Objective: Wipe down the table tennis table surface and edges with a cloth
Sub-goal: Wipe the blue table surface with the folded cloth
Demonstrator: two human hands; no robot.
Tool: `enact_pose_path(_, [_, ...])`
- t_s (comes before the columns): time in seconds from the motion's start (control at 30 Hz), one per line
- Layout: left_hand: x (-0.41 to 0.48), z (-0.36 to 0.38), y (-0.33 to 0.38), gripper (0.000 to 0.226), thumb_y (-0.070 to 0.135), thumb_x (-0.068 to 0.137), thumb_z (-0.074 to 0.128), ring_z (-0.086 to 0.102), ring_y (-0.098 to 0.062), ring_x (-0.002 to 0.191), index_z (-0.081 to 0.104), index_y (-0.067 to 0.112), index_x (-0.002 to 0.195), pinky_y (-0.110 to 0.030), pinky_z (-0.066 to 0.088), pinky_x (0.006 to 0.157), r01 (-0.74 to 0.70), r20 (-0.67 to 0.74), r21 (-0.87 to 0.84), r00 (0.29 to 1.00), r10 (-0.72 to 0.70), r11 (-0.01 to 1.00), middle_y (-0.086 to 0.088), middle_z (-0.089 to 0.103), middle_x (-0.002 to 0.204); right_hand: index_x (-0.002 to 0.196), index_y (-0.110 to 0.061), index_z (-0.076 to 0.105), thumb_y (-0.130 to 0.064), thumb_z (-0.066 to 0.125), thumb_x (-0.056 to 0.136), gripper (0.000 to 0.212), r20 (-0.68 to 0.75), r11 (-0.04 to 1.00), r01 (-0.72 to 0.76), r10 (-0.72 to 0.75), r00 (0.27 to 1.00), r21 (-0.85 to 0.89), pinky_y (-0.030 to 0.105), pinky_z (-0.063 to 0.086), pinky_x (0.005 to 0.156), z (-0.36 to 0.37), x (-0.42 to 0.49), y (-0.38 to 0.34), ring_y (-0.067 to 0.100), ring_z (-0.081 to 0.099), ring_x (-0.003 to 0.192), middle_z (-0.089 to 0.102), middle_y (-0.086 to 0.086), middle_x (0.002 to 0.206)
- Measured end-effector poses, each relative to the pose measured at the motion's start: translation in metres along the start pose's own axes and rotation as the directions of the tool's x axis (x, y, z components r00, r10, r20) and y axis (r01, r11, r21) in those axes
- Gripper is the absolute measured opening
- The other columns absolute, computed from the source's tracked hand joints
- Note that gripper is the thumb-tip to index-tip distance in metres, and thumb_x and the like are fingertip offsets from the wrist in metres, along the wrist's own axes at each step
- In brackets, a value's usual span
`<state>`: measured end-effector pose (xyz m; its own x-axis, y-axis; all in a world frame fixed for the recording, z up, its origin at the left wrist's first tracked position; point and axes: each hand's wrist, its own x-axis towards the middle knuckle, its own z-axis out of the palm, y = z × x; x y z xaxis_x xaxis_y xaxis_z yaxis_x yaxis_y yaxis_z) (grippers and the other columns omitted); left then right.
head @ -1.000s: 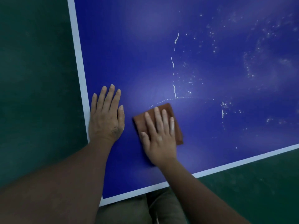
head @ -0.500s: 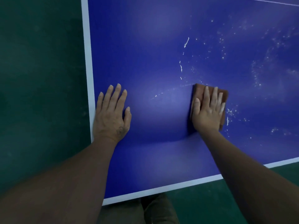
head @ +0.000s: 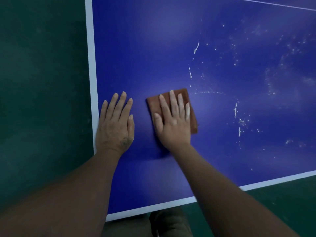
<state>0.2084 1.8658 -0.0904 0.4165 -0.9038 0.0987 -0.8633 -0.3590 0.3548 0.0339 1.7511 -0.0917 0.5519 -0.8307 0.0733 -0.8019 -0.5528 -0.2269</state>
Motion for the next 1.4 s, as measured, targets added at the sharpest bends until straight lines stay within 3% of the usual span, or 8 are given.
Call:
enact_pose_path(0.1, [0.001,-0.001,0.001,0.055,0.029,0.113,0.041,0.017,-0.025,0.169,0.045,0.01,0.165,-0.055,0.017,0.136,0.008,0.0,-0.008,1.0,-0.008,1.0,-0.008,0.031,0.178,0.166,-0.027,0.041,-0.045,0.048,0.11,0.059,0.029,0.999,-0.049,0.05,0.998,-0.015,0.057,0.012,0.133,-0.013,0.036,0.046,0.033,0.019,0.165,0.026,0.006,0.177])
enact_pose_path(0.33, [0.0,-0.001,0.001,0.058,0.032,0.112,0.042,0.015,-0.024,0.169,0.042,0.012,0.167,-0.056,0.017,0.136,0.018,0.025,-0.013,1.0,-0.017,1.0,-0.007,0.028,0.179,0.172,-0.028,0.018,-0.058,0.023,0.107,0.072,0.139,0.901,-0.427,0.433,0.891,-0.073,0.059,0.001,0.133,-0.05,0.057,0.149,0.029,0.0,0.167,0.003,0.004,0.181])
enact_pose_path(0.5, [0.0,0.0,0.001,0.059,0.025,0.108,0.044,0.019,-0.026,0.168,0.044,0.01,0.165,-0.057,0.019,0.136,0.003,0.003,-0.013,1.0,-0.003,1.0,-0.008,0.032,0.178,0.169,-0.016,0.032,-0.045,0.037,0.112,0.065,0.045,0.95,-0.27,0.279,0.959,-0.155,0.062,0.01,0.132,-0.033,0.015,0.099,0.039,0.014,0.165,0.017,0.015,0.178])
enact_pose_path(0.7, [0.0,0.001,0.0,0.061,0.022,0.106,0.045,0.017,-0.025,0.169,0.041,0.011,0.166,-0.056,0.017,0.136,-0.009,0.012,-0.011,1.0,0.009,1.0,-0.009,0.031,0.178,0.168,-0.02,0.035,-0.05,0.037,0.113,0.062,0.03,0.996,-0.005,0.007,1.0,-0.084,0.06,0.011,0.133,-0.005,0.03,0.01,0.037,0.016,0.165,0.021,0.013,0.177])
enact_pose_path(0.83, [0.0,0.002,0.0,0.061,0.023,0.106,0.046,0.019,-0.025,0.168,0.043,0.01,0.166,-0.056,0.016,0.136,-0.018,0.006,-0.009,1.0,0.018,1.0,-0.008,0.032,0.178,0.167,-0.023,0.038,-0.05,0.04,0.113,0.06,0.012,0.997,0.071,-0.071,0.997,-0.005,0.058,0.01,0.133,-0.005,0.074,0.029,0.034,0.019,0.165,0.025,0.009,0.177])
enact_pose_path(1.07, [0.0,0.001,0.005,0.058,0.021,0.106,0.045,0.023,-0.028,0.167,0.048,0.007,0.162,-0.058,0.018,0.135,-0.003,-0.01,0.012,1.0,0.003,1.0,-0.011,0.036,0.175,0.171,-0.029,0.022,-0.053,0.03,0.112,0.064,0.082,0.965,-0.252,0.257,0.963,-0.072,0.06,0.002,0.132,-0.038,0.101,0.164,0.032,0.006,0.167,0.009,0.005,0.181])
enact_pose_path(1.2, [0.018,0.007,0.035,0.041,0.017,0.105,0.051,0.039,-0.036,0.158,0.062,0.001,0.142,-0.056,0.022,0.134,0.205,-0.079,-0.095,0.974,-0.212,0.974,-0.016,0.053,0.161,0.172,-0.02,0.022,-0.047,0.032,0.114,0.065,0.075,0.957,-0.246,0.26,0.963,-0.153,0.066,0.002,0.13,-0.047,0.083,0.169,0.036,0.005,0.167,0.007,0.012,0.18])
enact_pose_path(1.4, [0.099,0.022,0.099,0.04,0.022,0.113,0.05,0.05,-0.033,0.149,0.056,0.003,0.147,-0.056,0.037,0.126,0.318,-0.217,-0.308,0.894,-0.392,0.897,-0.015,0.057,0.155,0.167,-0.02,0.037,-0.047,0.04,0.113,0.061,0.037,0.994,0.102,-0.1,0.994,-0.035,0.061,0.008,0.132,-0.022,0.092,0.065,0.034,0.018,0.165,0.023,0.013,0.177])
